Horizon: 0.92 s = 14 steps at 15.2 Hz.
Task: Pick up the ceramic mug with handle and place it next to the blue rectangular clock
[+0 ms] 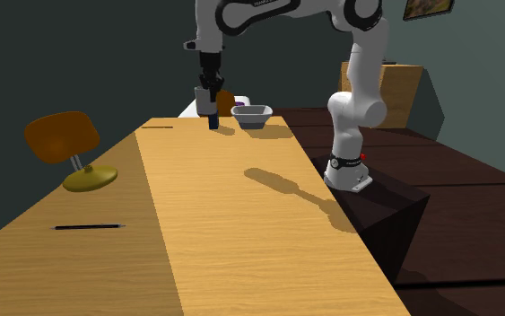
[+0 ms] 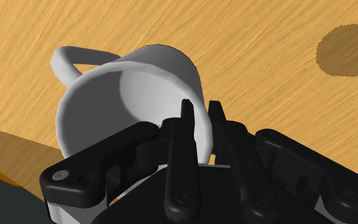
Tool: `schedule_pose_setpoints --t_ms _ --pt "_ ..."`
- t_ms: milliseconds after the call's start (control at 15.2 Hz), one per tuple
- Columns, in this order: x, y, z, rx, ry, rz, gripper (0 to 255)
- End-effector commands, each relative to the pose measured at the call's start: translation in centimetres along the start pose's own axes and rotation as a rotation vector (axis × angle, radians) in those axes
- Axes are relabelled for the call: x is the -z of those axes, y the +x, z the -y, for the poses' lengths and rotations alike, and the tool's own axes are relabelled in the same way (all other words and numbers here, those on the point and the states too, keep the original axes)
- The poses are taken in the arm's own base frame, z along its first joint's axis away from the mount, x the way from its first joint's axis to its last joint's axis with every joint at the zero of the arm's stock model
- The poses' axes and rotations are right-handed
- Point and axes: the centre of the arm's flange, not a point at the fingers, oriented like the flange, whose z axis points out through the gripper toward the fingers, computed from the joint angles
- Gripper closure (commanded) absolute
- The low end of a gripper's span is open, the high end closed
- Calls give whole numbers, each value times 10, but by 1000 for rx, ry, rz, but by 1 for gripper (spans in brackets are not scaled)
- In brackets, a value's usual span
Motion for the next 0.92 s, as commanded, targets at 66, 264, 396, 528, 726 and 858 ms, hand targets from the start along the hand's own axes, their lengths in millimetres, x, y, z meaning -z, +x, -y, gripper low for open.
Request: schedule_pose_setpoints --t_ms 66,264,396,528,726,858 --pt "-4 -15 -41 1 -1 0 255" --pt "-6 -28 -78 1 -1 0 255" --pt "-8 -36 -103 1 -1 0 255" --pt "-9 -45 -128 1 -1 0 255" --pt "-11 -58 -166 1 -1 0 255" --pt "-13 -66 -190 1 -1 0 255"
